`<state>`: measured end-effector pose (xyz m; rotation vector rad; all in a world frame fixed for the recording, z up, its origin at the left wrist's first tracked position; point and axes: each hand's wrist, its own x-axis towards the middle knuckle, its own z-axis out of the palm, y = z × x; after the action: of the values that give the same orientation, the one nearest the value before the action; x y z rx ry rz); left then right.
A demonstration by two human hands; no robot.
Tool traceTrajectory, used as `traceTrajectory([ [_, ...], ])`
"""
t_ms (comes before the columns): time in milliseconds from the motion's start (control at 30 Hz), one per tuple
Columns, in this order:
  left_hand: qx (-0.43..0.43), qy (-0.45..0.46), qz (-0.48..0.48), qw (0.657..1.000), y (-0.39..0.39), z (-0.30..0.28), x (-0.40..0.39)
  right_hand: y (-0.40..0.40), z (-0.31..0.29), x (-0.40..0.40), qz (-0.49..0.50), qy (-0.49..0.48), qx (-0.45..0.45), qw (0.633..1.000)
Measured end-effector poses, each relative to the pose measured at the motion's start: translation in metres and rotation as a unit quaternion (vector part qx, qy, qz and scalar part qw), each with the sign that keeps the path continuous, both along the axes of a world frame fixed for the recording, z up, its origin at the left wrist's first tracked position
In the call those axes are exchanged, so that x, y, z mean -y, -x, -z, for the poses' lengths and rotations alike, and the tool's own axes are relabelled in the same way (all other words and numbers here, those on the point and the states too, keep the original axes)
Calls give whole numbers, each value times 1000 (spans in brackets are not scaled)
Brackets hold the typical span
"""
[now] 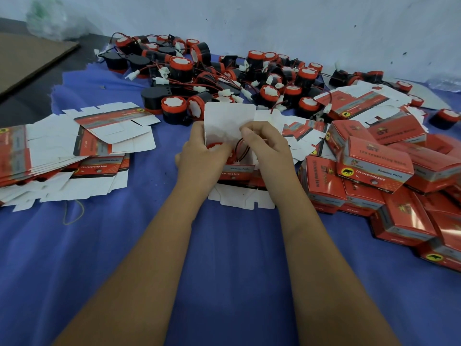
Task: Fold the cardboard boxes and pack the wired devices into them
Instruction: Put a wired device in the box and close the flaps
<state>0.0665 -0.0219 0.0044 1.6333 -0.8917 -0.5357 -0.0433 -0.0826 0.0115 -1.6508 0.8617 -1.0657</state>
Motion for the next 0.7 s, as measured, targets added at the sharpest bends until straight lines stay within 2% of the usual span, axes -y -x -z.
traceTrajectory([
  [133, -27, -7, -11, 1000, 0, 1, -1, -4, 0, 2, 33, -2, -23, 999],
  [333, -63, 24, -19, 998, 7, -10, -6, -10, 4, -5, 80, 55, -37, 995],
  [433, -207, 52, -4, 977, 6, -10, -3, -10, 5, -7, 104, 52, -17, 993],
  [500, -259, 71, 9, 963, 4, -10, -2, -9, 6, -6, 123, 68, -17, 990],
  [633, -218, 84, 37, 972, 1, -9, -1, -7, 7, -8, 112, 181, -54, 976],
  [700, -180, 95, 57, 977, -3, -6, -1, -6, 10, -7, 77, 167, -35, 982],
])
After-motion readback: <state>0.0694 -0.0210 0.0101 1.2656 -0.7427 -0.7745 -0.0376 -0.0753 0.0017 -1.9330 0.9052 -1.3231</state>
